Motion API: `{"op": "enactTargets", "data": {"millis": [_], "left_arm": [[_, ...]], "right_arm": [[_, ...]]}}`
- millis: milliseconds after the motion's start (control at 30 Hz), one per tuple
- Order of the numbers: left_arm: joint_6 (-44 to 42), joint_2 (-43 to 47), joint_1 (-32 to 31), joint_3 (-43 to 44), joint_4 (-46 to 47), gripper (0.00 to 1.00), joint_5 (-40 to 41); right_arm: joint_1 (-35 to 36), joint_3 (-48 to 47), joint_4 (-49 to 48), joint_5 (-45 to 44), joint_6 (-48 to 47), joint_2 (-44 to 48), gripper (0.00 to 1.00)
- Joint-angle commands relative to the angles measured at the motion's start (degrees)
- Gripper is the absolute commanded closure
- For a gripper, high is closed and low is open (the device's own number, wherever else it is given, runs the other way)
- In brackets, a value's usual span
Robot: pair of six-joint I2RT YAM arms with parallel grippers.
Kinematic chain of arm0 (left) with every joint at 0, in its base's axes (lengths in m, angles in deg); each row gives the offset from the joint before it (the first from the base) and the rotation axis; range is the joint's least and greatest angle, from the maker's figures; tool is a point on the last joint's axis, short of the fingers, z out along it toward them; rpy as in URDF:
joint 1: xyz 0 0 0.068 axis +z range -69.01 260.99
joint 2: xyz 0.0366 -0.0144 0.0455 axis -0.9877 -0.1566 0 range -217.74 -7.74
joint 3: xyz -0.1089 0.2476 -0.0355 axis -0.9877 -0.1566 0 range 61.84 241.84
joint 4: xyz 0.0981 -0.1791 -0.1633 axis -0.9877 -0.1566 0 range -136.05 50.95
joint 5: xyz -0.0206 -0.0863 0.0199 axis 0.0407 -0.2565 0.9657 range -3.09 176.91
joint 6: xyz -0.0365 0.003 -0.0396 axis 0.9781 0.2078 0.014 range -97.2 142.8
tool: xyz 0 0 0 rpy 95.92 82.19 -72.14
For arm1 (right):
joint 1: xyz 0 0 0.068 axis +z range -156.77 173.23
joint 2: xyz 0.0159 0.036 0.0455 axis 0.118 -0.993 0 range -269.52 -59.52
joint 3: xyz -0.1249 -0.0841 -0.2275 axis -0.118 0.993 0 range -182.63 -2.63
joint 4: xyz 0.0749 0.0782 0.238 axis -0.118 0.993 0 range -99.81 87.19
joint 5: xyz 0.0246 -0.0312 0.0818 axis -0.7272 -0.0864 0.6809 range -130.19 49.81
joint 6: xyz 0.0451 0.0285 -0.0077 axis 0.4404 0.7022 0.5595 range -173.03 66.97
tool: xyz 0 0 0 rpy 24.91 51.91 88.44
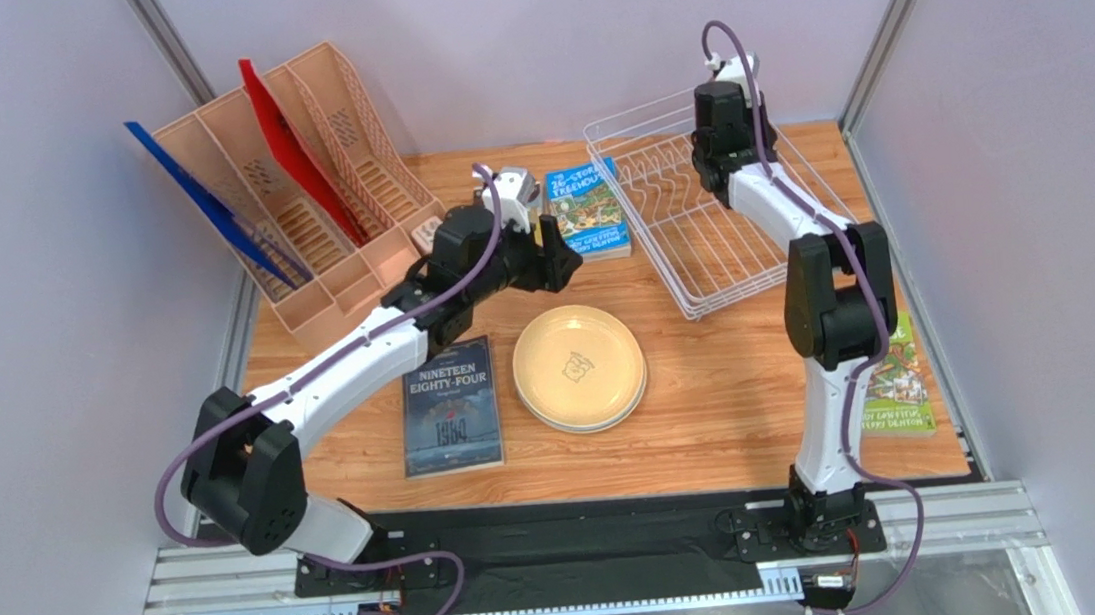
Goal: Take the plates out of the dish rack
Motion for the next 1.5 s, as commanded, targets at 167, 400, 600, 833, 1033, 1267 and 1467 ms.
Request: {"op": "enactTargets", "data": {"millis": [167,400,600,833,1033,1267,1467], "left_arm": [[-0.4,-5.1,-0.1,8.8,1.4,0.24,-4.4],[4.1,-16.4,-0.1,17.2,10.1,0.22,-13.7],[11.1,-23.0,0.1,22.3,18.9,0.22,-19.1],[14.5,-21.8,0.1,18.7,27.2,0.21,-19.0],[16.7,-21.3,0.1,15.3,32.0,0.21,-18.7],[14.6,-17.9,0.3,11.8,31.2,0.21,-16.7],[11.4,-12.3,0.4,7.6,29.1,0.21,-13.0]], "right_arm": [[0.9,5.2,-12.3,-12.3,-2.6,15.3,1.0],[0.8,5.4,16.1,6.4,17.4,28.6,1.0],[0.7,13.0,24.3,24.7,26.5,39.9,1.0],[0.7,24.5,23.4,41.7,34.9,48.3,1.0],[0.7,33.1,18.0,51.3,41.8,52.9,1.0],[-1.5,35.2,17.6,50.9,42.6,56.0,1.0],[-3.4,35.6,18.8,47.1,41.7,55.3,1.0]]}}
